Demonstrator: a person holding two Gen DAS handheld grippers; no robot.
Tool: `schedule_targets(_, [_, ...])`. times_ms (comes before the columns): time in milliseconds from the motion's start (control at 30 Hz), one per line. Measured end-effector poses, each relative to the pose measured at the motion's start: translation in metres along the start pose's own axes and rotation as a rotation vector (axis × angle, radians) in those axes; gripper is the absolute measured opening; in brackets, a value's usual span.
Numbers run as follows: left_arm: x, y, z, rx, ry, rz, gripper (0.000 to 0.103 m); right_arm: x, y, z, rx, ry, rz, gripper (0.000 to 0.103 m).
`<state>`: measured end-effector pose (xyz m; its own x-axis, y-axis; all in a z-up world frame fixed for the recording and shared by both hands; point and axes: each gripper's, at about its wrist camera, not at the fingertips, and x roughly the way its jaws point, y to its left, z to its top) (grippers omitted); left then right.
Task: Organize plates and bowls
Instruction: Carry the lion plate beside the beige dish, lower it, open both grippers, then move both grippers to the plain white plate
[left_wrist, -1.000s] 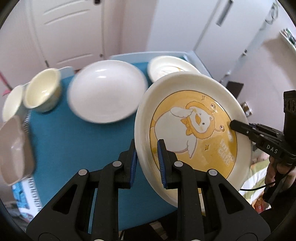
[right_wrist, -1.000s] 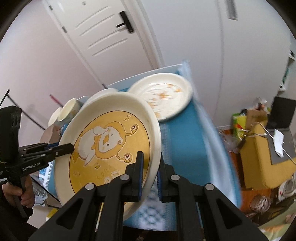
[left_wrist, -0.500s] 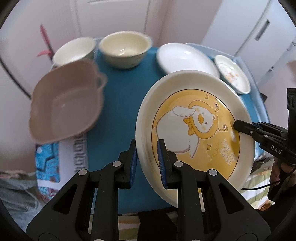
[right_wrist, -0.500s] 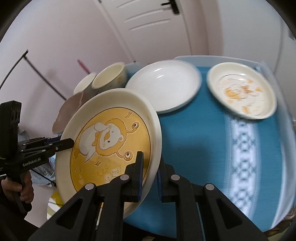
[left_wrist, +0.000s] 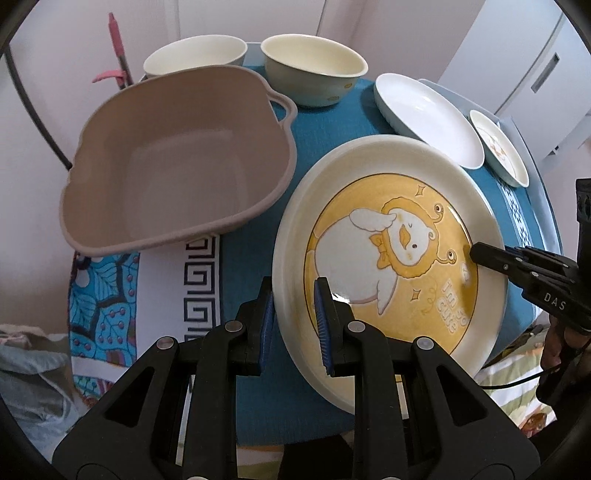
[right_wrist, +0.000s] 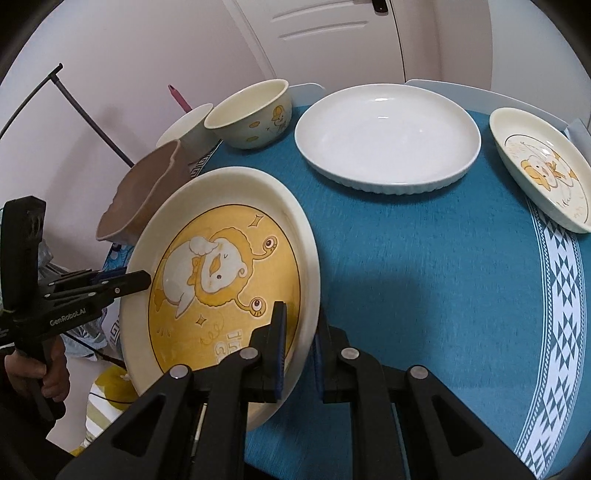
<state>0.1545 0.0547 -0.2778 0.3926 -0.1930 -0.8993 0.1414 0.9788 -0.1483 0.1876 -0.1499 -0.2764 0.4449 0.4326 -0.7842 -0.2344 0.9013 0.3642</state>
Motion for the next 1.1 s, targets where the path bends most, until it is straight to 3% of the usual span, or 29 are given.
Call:
schedule_targets(600, [0.008,-0.005,0.004,-0.009,-0.012,0.017,0.019,0.008,-0.003,-0.002,0.005,0.017,-0.03,0.012])
schedule_targets(667, [0.009,-0.005,0.004,-0.015,-0.005,0.031,0.027,0.009,-0.003,-0.002,0.011,0.017,-0.031,0.012])
schedule_targets(733, [0.01,-0.003,0.003,-0.026,-0.004,0.037,0.054,0.011,-0.002,0.0,0.012,0.021,-0.034,0.012])
schedule_targets(800, [0.007,-0.002,0.003,-0.031,-0.02,0.047,0.07,0.012,-0.002,0.0,0.008,0.026,-0.033,0.013])
schedule_targets(867, [0.005,-0.004,0.004,-0.021,-0.031,0.057,0.078,0.012,0.0,-0.001,0.004,0.027,-0.031,0.02])
schedule_targets(900, [0.005,-0.005,0.004,-0.016,-0.031,0.063,0.079,0.011,0.0,-0.002,0.006,0.022,-0.034,0.035])
schedule_targets(933, [0.005,-0.007,0.004,-0.01,-0.029,0.068,0.079,0.01,0.0,-0.003,0.01,0.018,-0.033,0.056])
schedule_targets(1000, [0.005,-0.009,0.003,-0.005,-0.024,0.067,0.079,0.007,-0.002,-0.004,0.031,0.002,-0.024,0.074])
schedule_targets(1100, [0.0,-0.01,0.002,-0.004,-0.019,0.063,0.079,0.002,-0.005,-0.005,0.045,-0.007,-0.03,0.075])
